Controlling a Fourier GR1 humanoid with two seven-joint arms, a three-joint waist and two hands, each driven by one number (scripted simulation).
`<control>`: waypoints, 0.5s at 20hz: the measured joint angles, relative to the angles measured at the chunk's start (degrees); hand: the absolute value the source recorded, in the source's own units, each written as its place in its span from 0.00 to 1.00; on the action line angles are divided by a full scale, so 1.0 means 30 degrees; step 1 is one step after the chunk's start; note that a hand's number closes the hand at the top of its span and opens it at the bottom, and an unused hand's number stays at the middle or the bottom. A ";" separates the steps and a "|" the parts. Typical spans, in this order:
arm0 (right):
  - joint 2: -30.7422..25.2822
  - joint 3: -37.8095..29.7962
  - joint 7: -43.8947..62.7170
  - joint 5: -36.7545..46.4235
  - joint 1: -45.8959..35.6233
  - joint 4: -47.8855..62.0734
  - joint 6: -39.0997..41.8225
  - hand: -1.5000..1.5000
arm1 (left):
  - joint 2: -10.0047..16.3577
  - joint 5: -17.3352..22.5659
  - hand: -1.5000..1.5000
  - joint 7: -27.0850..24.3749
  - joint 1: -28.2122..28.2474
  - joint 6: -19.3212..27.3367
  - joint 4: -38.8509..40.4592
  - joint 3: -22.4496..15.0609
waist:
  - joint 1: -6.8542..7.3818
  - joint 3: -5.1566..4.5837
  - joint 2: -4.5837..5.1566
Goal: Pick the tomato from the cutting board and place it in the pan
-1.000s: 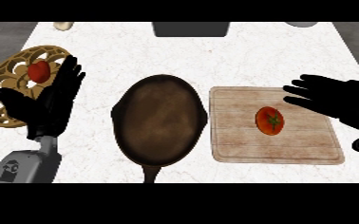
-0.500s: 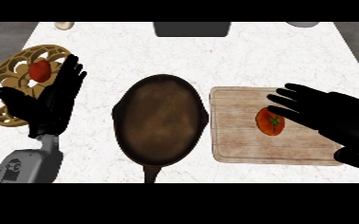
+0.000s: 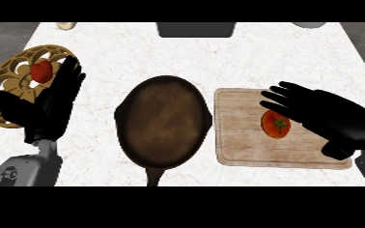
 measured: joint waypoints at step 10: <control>0.2144 0.0303 -0.1101 0.2799 -0.1207 0.3743 -0.1130 0.00 | -0.0590 -0.0564 0.50 -0.0022 -0.0002 -0.0543 0.0133 0.0488 | 0.0037 0.0001 0.0011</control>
